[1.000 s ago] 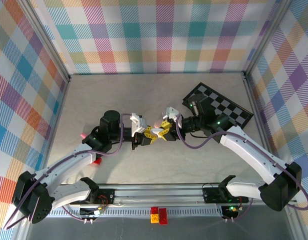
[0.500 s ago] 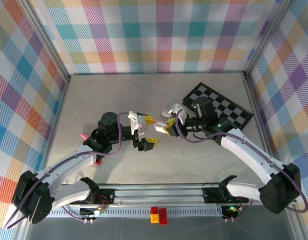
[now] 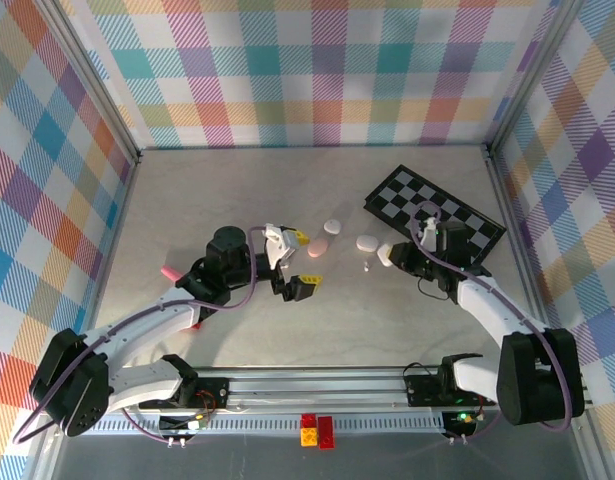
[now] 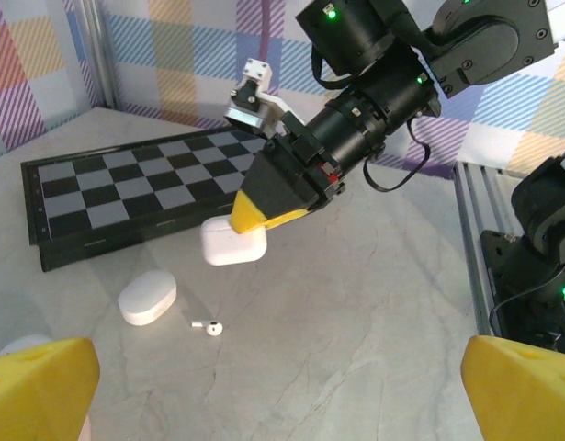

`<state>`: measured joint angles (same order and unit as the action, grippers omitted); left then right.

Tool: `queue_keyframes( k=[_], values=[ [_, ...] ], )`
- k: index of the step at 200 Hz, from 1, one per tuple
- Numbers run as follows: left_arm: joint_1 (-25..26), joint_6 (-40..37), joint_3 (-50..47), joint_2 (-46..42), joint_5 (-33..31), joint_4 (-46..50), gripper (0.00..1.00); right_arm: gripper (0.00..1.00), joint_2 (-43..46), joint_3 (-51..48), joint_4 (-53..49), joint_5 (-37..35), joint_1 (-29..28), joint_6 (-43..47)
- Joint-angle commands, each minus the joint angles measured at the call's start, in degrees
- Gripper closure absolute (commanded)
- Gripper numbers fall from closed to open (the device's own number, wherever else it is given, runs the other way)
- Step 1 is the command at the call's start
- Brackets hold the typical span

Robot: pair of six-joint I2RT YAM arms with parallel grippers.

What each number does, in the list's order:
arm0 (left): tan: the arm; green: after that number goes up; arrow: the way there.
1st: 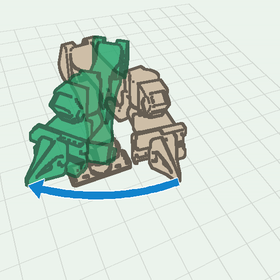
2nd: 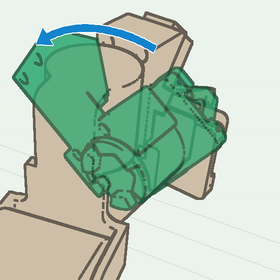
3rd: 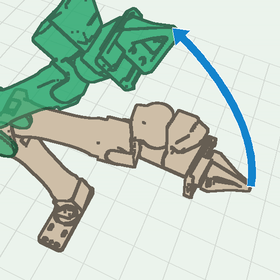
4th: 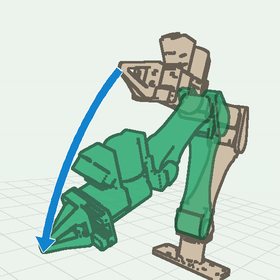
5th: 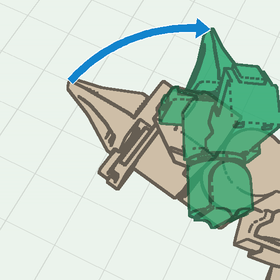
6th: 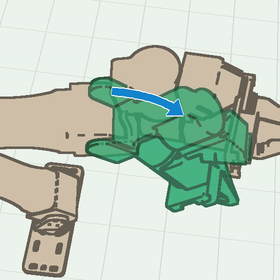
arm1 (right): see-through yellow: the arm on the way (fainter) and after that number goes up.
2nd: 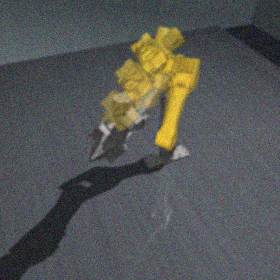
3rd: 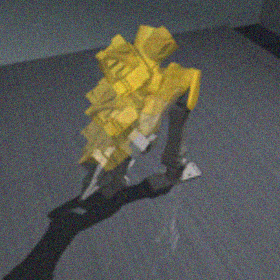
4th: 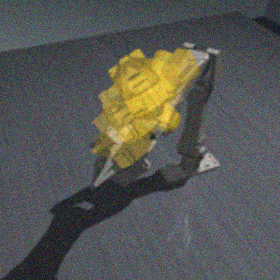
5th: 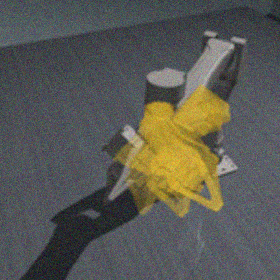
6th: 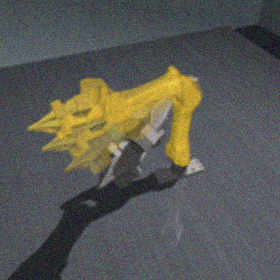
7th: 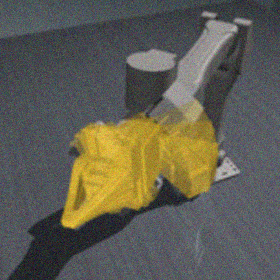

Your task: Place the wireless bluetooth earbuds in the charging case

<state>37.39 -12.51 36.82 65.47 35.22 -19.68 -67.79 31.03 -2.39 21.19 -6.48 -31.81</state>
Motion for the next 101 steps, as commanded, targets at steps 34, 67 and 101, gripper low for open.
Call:
queue_keyframes(
  k=[34, 67, 101],
  values=[
    [1.20, -1.83, 2.09, 1.32, 0.24, 0.60, 0.00, 0.84, -3.29, -7.01, 5.50, -5.62, 5.92, -9.77],
    [1.20, -2.14, 2.56, 1.32, 0.11, 1.66, 0.00, 0.82, -6.68, -9.07, 7.69, -6.98, 7.53, -12.57],
    [1.15, -3.40, 3.72, 1.88, -1.01, 6.01, 0.00, 0.55, -5.31, -6.84, 3.06, -10.56, 7.68, -7.06]
  ],
)
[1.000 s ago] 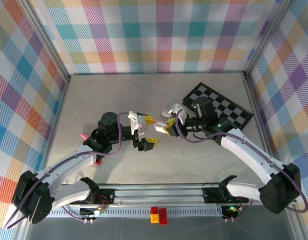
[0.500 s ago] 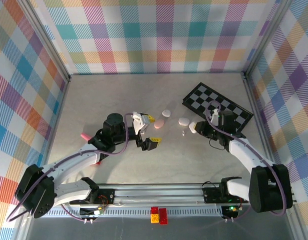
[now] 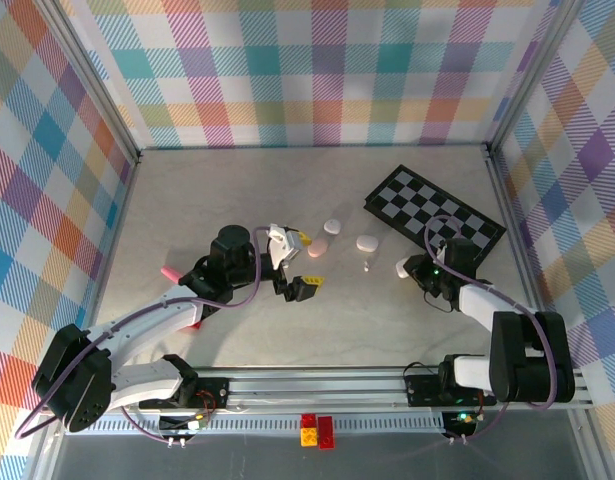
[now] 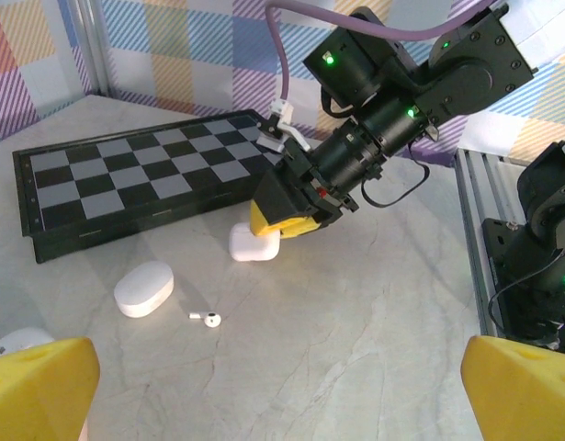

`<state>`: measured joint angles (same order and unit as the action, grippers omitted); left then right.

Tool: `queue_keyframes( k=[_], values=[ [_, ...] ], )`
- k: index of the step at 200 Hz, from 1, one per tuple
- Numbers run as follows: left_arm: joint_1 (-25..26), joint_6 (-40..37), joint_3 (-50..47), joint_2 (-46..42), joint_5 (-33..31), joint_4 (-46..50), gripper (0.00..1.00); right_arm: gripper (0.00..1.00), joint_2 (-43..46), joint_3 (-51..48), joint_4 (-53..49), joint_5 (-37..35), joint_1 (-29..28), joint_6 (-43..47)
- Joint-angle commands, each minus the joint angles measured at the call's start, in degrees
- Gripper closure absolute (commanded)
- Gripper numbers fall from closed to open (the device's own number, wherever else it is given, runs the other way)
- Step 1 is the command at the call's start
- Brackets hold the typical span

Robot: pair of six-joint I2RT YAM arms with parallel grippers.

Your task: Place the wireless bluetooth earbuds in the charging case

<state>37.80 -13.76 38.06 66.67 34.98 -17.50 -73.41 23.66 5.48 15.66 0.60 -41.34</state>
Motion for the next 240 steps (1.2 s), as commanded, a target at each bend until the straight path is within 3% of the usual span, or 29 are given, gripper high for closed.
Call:
queue_keyframes(
  k=[1, 25, 62, 108, 157, 205, 240],
  values=[
    [0.74, -2.24, 2.53, 0.71, -0.91, 4.02, 0.00, 0.54, 0.34, 0.56, -4.92, -5.11, 0.62, 2.66],
    [-0.16, -2.76, 2.73, 2.36, -5.67, 6.01, 0.00, 0.33, 4.16, 1.91, -7.34, -6.38, 0.58, 6.58],
    [-0.36, -2.13, 6.73, 8.16, -14.53, 10.97, 0.01, 0.20, 9.45, 5.09, -11.38, -5.75, 0.34, 12.75],
    [-0.36, 2.96, 11.52, 15.98, -22.72, 11.16, 0.00, 0.18, 13.00, 8.25, -12.92, -2.70, -2.47, 17.86],
    [-0.36, 9.13, 19.92, 25.95, -31.93, 16.28, 0.00, 0.18, 10.62, 11.63, -12.96, -2.26, -10.67, 22.31],
    [-2.21, 18.34, 25.83, 32.23, -37.06, 24.50, 0.00, 0.17, -1.73, 22.37, -16.86, -4.93, -20.68, 32.09],
    [-5.54, 23.03, 20.24, 28.27, -38.29, 23.82, 0.00, 0.16, -14.66, 33.67, -20.63, -7.97, -23.94, 35.82]
  ],
)
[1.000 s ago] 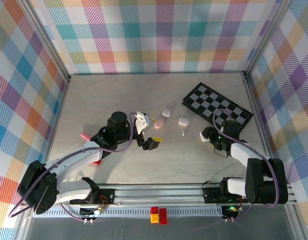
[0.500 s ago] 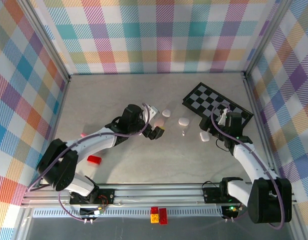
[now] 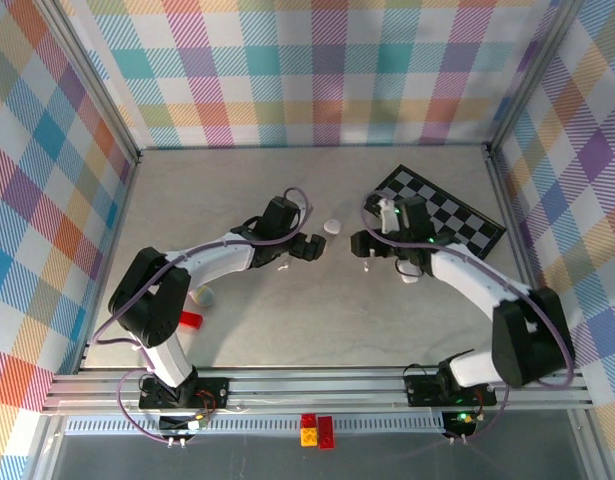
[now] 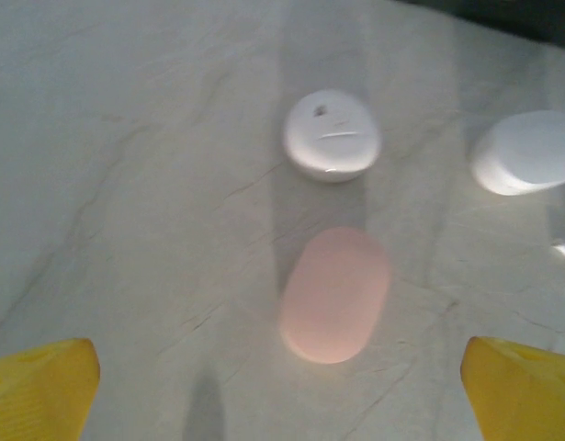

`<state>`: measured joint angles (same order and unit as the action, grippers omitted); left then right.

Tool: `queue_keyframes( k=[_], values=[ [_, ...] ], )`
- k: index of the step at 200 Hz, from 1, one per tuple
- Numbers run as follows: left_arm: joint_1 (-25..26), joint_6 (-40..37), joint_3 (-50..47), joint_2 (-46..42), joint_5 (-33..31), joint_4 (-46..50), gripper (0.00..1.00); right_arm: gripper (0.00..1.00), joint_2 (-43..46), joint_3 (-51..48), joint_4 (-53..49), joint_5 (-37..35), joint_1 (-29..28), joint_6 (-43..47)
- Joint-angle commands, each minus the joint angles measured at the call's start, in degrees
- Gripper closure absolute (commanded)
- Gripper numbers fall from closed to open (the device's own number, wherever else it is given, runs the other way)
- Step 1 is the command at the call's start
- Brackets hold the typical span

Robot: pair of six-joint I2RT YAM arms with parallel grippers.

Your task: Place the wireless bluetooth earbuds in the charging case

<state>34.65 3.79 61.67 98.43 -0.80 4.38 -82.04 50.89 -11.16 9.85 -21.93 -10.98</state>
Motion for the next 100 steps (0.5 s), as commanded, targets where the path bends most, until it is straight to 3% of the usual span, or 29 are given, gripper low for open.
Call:
queue_keyframes(
  k=[1, 51, 100],
  values=[
    [-2.48, 5.55, -3.60, -3.72, -2.53, 1.86, 0.00, 0.16, -6.38, 6.82, -4.24, -2.18, -1.47, 5.59],
    [-5.21, 7.45, -15.43, -16.13, -3.66, 0.30, 0.00, 0.14, -23.88, 28.38, -20.40, -4.36, -3.86, 19.45],
    [-5.39, 7.46, -22.67, -26.52, -9.09, 0.97, 0.00, 0.11, -36.20, 44.53, -33.03, -8.69, -5.77, 33.47]
  ],
)
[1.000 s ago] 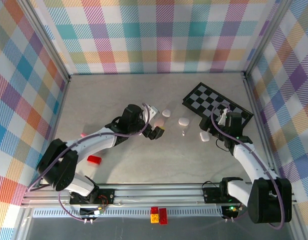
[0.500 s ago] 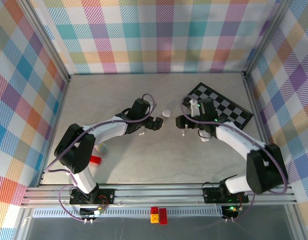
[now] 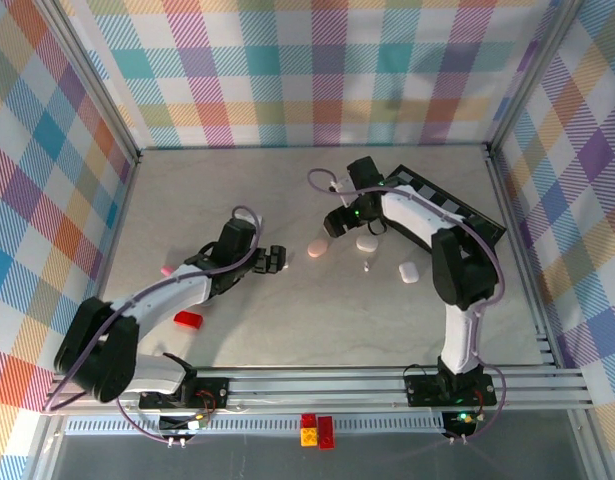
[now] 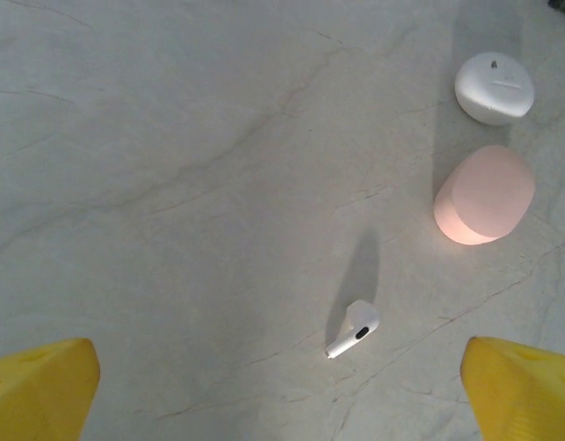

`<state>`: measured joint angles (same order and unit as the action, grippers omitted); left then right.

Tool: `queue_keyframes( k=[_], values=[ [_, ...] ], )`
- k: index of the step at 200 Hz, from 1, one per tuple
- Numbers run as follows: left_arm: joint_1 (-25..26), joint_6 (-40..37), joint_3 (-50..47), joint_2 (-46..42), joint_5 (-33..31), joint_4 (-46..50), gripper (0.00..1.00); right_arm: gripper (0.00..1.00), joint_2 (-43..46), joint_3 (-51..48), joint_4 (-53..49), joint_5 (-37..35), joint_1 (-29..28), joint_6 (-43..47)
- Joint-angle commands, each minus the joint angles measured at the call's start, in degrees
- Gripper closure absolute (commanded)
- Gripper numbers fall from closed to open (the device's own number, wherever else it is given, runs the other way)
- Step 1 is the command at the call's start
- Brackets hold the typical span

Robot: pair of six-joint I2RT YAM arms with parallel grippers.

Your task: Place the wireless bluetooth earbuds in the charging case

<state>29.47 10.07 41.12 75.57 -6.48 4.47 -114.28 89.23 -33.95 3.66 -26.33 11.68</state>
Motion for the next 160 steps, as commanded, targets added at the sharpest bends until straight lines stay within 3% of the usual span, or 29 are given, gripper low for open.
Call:
queue_keyframes(
  k=[1, 31, 85, 160],
  values=[
    [-0.25, 1.18, -2.20, -3.75, -3.39, 0.93, 0.00, 0.11, -4.21, 6.51, -10.46, -2.60, -1.45, 11.03],
    [-0.21, 1.01, -2.80, -4.63, -2.76, 0.70, 0.00, 0.11, -11.18, 16.39, -17.44, -5.89, -2.86, 14.65],
    [-0.21, 0.48, -2.97, -3.81, -1.27, -0.28, 0.00, 0.15, -22.12, 30.97, -25.48, -5.73, -4.37, 15.60],
    [-0.21, 0.31, -3.68, -4.23, -0.39, -0.60, 0.00, 0.23, -29.15, 39.62, -29.29, -7.53, -4.35, 16.43]
  ],
)
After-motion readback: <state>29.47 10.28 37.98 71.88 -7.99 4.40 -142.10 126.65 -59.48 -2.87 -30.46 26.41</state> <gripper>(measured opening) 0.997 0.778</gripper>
